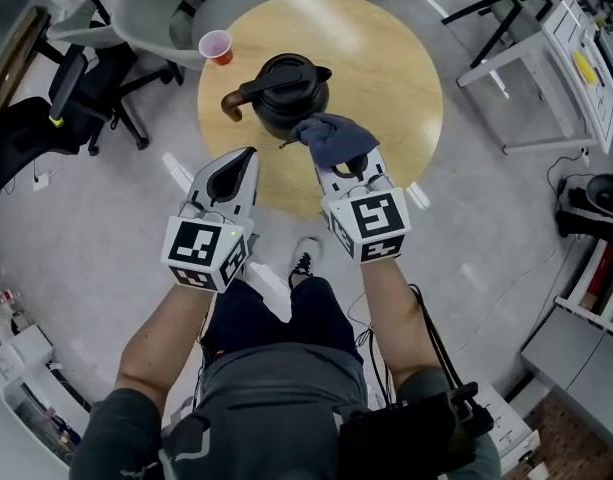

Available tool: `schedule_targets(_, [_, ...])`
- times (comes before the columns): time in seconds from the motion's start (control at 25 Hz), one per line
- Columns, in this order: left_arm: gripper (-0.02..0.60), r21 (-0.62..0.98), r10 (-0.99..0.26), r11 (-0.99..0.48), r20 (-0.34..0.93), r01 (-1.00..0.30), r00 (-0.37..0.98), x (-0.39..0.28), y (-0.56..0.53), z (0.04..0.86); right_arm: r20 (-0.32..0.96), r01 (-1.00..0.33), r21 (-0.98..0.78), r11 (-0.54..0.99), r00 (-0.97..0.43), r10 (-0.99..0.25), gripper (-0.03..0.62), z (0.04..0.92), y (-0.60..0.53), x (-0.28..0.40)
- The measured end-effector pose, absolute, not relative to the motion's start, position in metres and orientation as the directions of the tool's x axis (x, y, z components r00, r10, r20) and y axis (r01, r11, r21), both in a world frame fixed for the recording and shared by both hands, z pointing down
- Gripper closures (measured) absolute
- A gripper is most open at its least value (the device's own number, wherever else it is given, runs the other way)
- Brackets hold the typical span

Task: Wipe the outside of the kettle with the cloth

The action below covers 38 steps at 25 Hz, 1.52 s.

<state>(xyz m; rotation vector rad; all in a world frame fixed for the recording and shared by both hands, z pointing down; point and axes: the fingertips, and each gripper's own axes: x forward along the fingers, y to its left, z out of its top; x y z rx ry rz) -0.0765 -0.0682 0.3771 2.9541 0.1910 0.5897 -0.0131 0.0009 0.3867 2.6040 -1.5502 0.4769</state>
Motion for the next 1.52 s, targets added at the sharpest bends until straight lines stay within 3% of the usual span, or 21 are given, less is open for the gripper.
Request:
schedule_targets(0.16, [0.572,0.145,0.112,-0.987,0.346,0.065,0.931,-0.067,-0.065,0.363,0.293,-0.883,-0.081,-0.463,0.423,-0.857,0.508,0.378,-0.003,-0.002])
schedule_targets(0.6, [0.572,0.19,0.16,-0.977,0.367,0.095,0.916,-0.052,-0.061,0.409,0.274,-0.879,-0.047,-0.475,0.446,-0.852,0.508,0.42,-0.002,0.005])
schedule_targets(1.12, [0.572,0.222,0.201,-0.968,0.385,0.121,0.901,-0.042,-0.063,0.449,0.479,-0.875,-0.068,-0.48,0.393,-0.785,0.508,0.54,-0.006,0.004])
schedule_targets(1.36, [0.572,0.207,0.168,-0.974,0.388,0.092,0.906,-0.046,-0.064,0.452,0.513,-0.888,-0.076,-0.453,0.354,-0.782,0.505,0.55,-0.002,0.001])
schedule_targets(1.52, [0.572,0.24,0.198,-0.965,0.394,0.108,0.898,-0.056,-0.059,0.438,0.499,-0.88,-0.099,-0.464,0.359,-0.789,0.503,0.513,0.008,-0.004])
